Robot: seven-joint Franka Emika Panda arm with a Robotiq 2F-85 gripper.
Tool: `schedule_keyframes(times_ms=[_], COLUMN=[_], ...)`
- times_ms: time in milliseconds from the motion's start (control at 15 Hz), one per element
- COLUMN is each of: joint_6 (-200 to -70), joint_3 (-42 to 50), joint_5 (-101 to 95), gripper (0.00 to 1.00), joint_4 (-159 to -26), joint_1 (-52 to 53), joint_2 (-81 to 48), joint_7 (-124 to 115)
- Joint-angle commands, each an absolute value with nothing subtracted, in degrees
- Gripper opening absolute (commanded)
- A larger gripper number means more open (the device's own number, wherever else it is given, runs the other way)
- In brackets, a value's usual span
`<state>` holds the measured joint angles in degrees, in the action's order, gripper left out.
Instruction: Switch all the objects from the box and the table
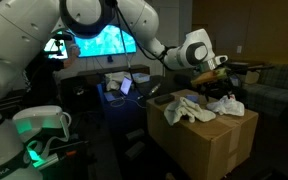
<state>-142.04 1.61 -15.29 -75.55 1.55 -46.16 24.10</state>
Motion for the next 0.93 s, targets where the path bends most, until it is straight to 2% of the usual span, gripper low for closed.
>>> schedule_keyframes(times_ms=[0, 867], joint_6=[-142.65, -141.79], joint_3=[-1.27, -8.07], joint_5=[-15.56, -13.34], gripper=[1.0, 1.0], joint_4=[-78.97, -79.57], joint_1=[0.97, -0.68], joint_2=[-43.42, -46.06], joint_7=[26.71, 35.06])
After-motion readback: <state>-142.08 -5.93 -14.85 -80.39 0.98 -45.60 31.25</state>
